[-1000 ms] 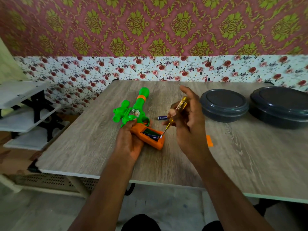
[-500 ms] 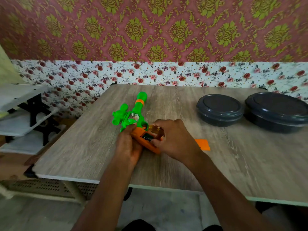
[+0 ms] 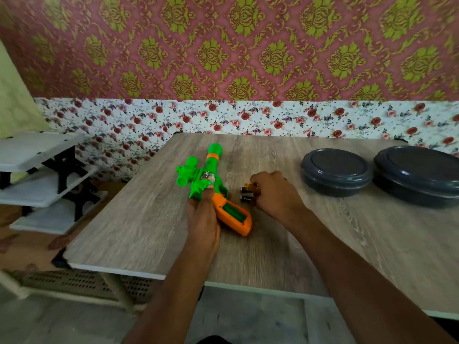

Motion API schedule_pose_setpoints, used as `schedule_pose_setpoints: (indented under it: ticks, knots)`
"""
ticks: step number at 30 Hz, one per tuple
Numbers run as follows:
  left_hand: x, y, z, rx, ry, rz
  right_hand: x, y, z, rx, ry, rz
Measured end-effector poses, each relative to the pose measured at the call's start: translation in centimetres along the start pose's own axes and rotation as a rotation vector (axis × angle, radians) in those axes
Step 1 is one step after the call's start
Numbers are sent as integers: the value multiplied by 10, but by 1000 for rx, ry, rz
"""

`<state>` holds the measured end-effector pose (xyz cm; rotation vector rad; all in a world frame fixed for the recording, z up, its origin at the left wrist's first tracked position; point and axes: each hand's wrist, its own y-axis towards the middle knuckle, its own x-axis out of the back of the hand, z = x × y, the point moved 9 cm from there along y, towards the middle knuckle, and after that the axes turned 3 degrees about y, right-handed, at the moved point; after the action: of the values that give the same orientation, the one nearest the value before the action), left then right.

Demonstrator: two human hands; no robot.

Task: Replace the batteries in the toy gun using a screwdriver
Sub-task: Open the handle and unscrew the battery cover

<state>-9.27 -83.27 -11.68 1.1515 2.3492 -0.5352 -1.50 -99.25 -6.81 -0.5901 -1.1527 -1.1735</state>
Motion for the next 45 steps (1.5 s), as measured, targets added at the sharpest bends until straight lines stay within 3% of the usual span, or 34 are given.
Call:
schedule_pose_setpoints:
  ticks: [8, 12, 19, 34, 40, 45]
  knots:
    - [7, 4, -15, -248, 319, -3, 12, 12, 20, 184, -31, -35]
    - [8, 2, -15, -224, 348, -17, 6, 38, 25, 240, -134, 1]
    - [17, 9, -16, -245, 369, -75, -37, 96, 48, 364, -160, 210]
    - [30, 24, -3, -147, 251, -155, -64, 123, 70, 346, -23, 245]
    - [29, 24, 1, -109, 210, -156, -53, 111, 66, 357, 52, 193]
    - [27, 23, 1, -93, 83, -124, -18, 76, 59, 353, 201, -85]
